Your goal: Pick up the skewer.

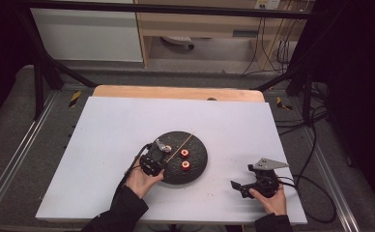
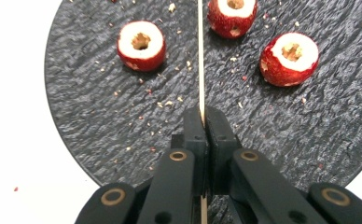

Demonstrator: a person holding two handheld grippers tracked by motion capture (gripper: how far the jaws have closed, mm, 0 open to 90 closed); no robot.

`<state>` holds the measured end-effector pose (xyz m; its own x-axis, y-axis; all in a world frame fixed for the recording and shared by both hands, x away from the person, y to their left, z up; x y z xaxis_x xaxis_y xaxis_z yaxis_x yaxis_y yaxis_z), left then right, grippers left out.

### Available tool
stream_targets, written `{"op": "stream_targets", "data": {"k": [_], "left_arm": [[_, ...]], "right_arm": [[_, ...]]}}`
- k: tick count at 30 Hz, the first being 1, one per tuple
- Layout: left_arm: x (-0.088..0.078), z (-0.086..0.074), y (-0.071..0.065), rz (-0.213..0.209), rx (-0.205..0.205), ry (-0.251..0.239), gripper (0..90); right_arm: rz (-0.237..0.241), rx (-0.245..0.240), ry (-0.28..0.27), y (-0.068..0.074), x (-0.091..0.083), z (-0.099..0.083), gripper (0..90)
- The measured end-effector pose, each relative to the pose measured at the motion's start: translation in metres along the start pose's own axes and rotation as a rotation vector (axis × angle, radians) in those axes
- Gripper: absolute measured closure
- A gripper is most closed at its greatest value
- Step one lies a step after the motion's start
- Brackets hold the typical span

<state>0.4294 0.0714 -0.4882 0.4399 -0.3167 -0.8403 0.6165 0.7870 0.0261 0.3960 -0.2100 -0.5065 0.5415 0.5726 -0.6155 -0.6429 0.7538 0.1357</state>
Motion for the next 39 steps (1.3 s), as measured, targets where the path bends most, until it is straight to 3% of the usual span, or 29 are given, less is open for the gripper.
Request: {"op": "stream_targets", "data": {"k": [6,17,21,24,35,39], "left_arm": [[-0.011,-0.001,0.004,-0.028,0.014,-0.061,88.3],[-0.039,-0.009,0.012,-0.132,0.031,-0.198,88.4],[-0.049,-0.017,0.017,-0.137,0.044,-0.247,88.4],[-0.055,-0.023,0.022,-0.149,0.031,-0.280,88.4],[-0.066,-0.049,0.038,-0.184,0.020,-0.349,88.4],[-0.069,-0.058,0.039,-0.197,0.042,-0.361,88.4]], "right_arm": [[-0.001,0.001,0.001,0.000,0.000,0.000,0.6],[0.001,0.010,0.007,0.000,0.000,-0.001,0.6],[0.000,0.011,0.011,0.000,0.001,-0.001,0.6],[0.003,0.013,0.006,0.001,0.001,0.000,0.6],[-0.001,0.023,0.007,0.004,0.001,0.005,0.5],[-0.020,0.016,0.022,0.009,0.002,0.011,0.5]]}}
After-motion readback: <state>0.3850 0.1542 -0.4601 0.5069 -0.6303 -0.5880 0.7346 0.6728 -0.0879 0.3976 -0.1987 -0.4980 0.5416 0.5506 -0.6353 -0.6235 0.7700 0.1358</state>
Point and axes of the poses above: each handheld gripper's, and its own axes: x roughly forward along the jaws, z roughly out of its top, y roughly to its left, the point moved 9 cm from there along x, roughly forward along the jaws, and after that the axes turned 1 degree about y, right-handed, at the moved point
